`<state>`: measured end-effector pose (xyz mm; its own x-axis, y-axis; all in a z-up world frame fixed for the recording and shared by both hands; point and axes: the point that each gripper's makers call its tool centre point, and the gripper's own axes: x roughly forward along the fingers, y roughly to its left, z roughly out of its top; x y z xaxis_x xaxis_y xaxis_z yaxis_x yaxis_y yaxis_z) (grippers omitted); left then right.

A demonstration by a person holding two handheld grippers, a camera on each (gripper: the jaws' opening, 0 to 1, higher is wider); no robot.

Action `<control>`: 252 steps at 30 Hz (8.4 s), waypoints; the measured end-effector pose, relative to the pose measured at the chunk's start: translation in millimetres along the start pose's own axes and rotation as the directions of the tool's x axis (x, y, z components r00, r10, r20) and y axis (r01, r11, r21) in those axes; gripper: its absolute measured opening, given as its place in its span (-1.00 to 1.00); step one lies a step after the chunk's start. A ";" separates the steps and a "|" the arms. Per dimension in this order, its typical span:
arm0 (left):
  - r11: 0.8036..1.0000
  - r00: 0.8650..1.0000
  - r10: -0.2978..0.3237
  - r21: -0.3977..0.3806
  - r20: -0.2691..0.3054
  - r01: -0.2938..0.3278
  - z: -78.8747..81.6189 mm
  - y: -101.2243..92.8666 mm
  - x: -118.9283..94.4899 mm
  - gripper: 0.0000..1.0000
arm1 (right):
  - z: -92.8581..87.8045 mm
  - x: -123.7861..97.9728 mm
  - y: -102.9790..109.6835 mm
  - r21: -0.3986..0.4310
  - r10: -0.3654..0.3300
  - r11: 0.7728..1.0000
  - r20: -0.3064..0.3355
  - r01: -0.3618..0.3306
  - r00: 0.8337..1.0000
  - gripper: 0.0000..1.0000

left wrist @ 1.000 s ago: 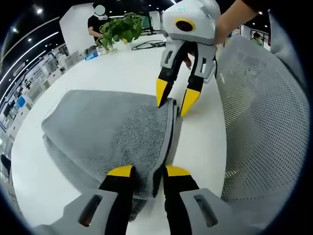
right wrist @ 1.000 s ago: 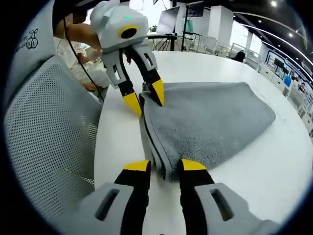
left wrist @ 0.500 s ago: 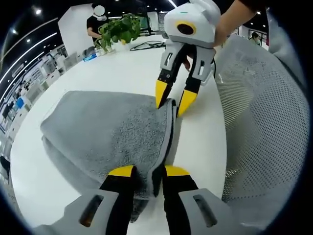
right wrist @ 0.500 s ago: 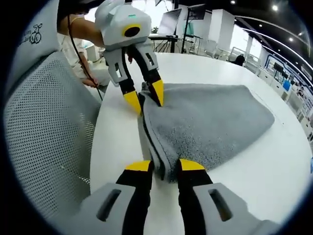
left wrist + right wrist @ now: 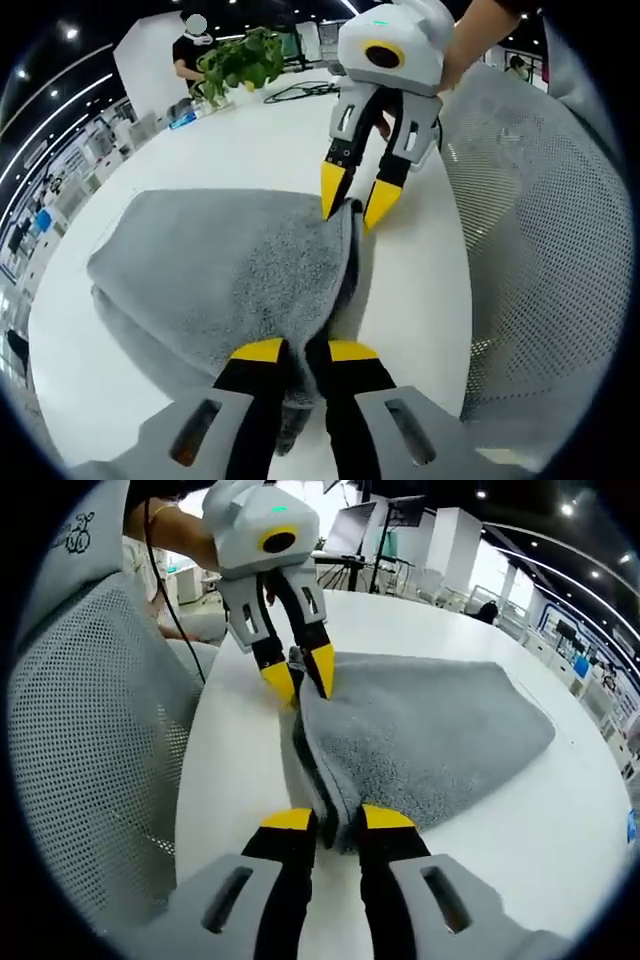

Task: Fold the towel on the table until its edges align and the towel forms a compact rectangular stack.

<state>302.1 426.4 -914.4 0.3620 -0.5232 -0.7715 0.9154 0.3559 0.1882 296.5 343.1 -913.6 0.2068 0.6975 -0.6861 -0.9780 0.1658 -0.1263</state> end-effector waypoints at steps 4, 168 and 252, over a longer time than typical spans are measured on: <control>1.000 1.000 -0.001 0.006 -0.004 0.001 0.4 -0.1 -0.4 -0.72 | 0.4 0.3 -1.0 0.005 -0.003 1.000 -0.002 0.003 1.000 -0.72; 0.985 0.978 -0.094 -0.122 0.188 0.118 112.4 125.7 -10.7 -0.83 | 51.1 -74.3 -139.0 0.635 -0.082 0.772 0.152 -0.034 0.985 -0.90; 0.859 0.963 0.097 -0.510 0.250 0.046 43.1 125.5 -12.2 -0.01 | -20.4 -77.7 -132.2 0.693 -0.145 0.719 0.063 0.061 0.987 -0.40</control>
<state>420.2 444.1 -855.2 0.4812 -0.6632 -0.5732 0.7131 0.6765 -0.1840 409.3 252.8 -858.2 0.3473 0.7088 -0.6140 -0.6724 0.6446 0.3639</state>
